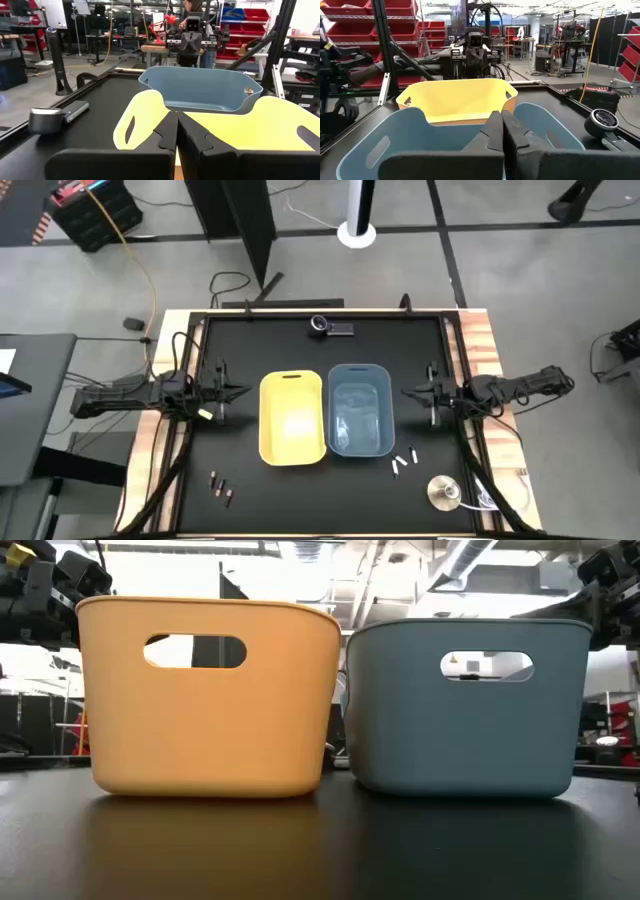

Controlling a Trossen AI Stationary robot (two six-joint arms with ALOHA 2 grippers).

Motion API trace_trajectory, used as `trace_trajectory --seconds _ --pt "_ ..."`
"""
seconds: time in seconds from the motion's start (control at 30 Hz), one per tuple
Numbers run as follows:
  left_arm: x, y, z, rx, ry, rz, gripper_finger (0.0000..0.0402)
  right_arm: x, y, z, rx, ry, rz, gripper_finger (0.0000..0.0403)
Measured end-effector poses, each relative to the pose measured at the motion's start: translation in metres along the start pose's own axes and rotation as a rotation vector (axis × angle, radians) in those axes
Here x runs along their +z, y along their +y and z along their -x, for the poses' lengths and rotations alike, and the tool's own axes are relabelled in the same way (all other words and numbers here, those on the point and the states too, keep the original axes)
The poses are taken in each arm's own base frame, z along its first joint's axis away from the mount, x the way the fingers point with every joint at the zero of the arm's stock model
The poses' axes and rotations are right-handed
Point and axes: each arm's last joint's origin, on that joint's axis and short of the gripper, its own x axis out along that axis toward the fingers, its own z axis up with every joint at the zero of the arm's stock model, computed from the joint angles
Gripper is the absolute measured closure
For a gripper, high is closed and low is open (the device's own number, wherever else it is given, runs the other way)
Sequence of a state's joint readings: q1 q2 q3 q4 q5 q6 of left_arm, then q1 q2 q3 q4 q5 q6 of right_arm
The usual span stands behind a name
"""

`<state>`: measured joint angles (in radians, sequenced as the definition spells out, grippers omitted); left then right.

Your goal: Sort batteries

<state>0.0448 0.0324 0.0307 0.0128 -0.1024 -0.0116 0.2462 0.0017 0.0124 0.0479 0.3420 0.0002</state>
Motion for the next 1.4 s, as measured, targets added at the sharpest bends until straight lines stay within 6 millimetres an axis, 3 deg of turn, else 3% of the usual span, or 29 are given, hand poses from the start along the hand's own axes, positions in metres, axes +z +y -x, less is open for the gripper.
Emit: trace_trajectory --seconds 1.4 --pt "0.003 0.0001 0.0001 0.002 -0.03 0.003 0.0401 0.0027 0.0 0.0 0.0 -0.033 -0.018 0.0397"
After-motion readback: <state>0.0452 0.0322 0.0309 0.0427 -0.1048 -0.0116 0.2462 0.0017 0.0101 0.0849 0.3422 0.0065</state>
